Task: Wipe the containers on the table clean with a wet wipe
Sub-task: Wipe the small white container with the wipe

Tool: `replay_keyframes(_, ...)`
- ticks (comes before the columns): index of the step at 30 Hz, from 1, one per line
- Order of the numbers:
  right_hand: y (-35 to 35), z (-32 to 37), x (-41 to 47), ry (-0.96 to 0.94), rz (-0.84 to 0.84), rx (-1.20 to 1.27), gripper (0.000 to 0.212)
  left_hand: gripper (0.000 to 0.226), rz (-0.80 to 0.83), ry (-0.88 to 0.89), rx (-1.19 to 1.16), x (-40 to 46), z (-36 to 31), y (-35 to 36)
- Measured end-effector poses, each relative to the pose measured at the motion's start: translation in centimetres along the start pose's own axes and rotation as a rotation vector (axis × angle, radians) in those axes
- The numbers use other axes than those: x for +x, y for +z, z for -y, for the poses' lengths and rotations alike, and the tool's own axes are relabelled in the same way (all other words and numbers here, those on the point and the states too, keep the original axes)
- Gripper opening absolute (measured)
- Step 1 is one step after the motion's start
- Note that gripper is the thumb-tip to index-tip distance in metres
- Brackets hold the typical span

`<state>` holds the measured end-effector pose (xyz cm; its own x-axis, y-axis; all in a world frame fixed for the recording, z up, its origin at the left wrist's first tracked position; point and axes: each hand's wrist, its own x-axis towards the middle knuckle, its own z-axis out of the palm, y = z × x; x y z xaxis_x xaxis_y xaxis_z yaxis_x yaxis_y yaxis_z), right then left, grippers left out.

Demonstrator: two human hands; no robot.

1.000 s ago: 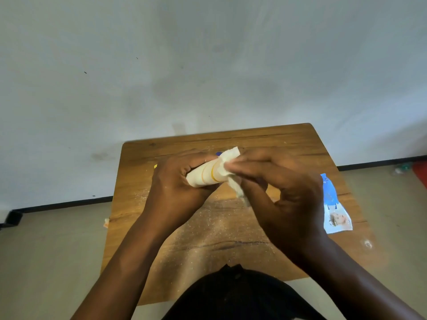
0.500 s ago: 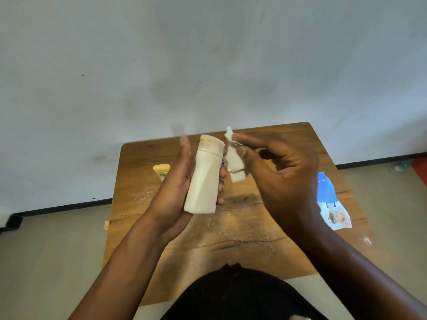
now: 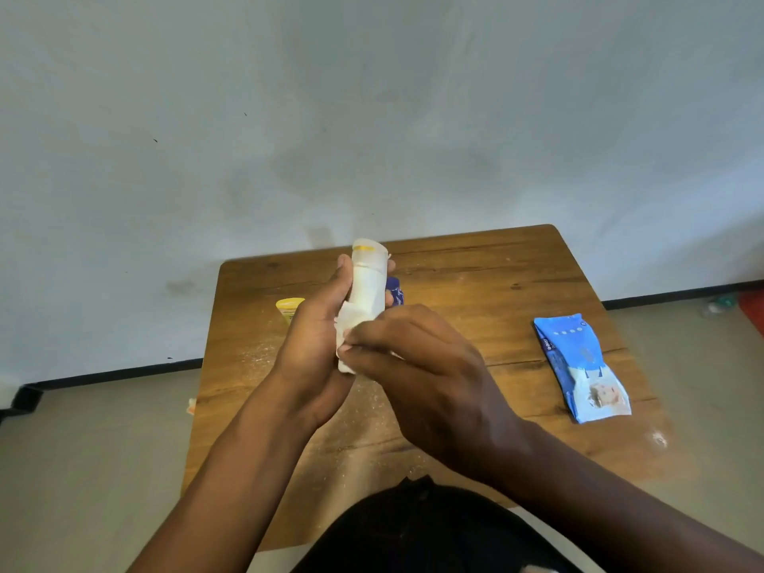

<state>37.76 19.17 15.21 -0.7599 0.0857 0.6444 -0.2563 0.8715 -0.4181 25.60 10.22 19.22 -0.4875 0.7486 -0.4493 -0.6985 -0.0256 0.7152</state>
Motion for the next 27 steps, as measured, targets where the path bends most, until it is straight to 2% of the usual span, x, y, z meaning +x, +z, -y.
replay_keyframes(2,-0.3,-0.8,0.7,0.041,-0.013,-0.038,0.022,0.060,0.000,0.012,0.007,0.2,0.4,0.1)
replay_keyframes(5,-0.8,-2.0,2.5,0.204,-0.121,-0.052,0.021,0.054,0.003,0.057,0.054,0.3,1.4,0.5)
replay_keyframes(7,-1.0,-2.1,3.2,0.248,-0.175,-0.025,0.025,0.058,0.005,0.070,0.060,0.1,1.7,0.8)
replay_keyframes(11,-0.1,-0.4,1.4,0.165,-0.105,-0.056,0.017,0.074,0.008,0.029,-0.013,0.4,0.8,0.4)
replay_keyframes(14,0.3,0.6,-0.5,0.095,-0.045,0.033,0.016,0.068,0.009,0.033,-0.031,0.8,-0.1,-0.1)
replay_keyframes(16,0.3,0.3,-0.2,0.084,-0.063,0.046,0.015,0.069,0.031,0.026,-0.034,0.8,-0.2,0.0)
replay_keyframes(19,-0.1,-1.3,1.8,0.190,-0.178,0.004,0.018,0.074,0.070,0.034,-0.013,0.7,0.6,0.4)
replay_keyframes(22,-0.8,-3.2,3.5,0.278,-0.272,-0.009,0.017,0.066,0.064,0.077,0.107,0.7,1.2,0.9)
replay_keyframes(25,-0.9,-3.2,3.2,0.267,-0.273,-0.005,0.014,0.063,0.043,0.083,0.142,0.7,1.1,0.9)
replay_keyframes(27,-0.4,-1.9,1.6,0.218,-0.209,-0.033,0.013,0.068,0.039,0.082,0.120,0.9,0.6,0.5)
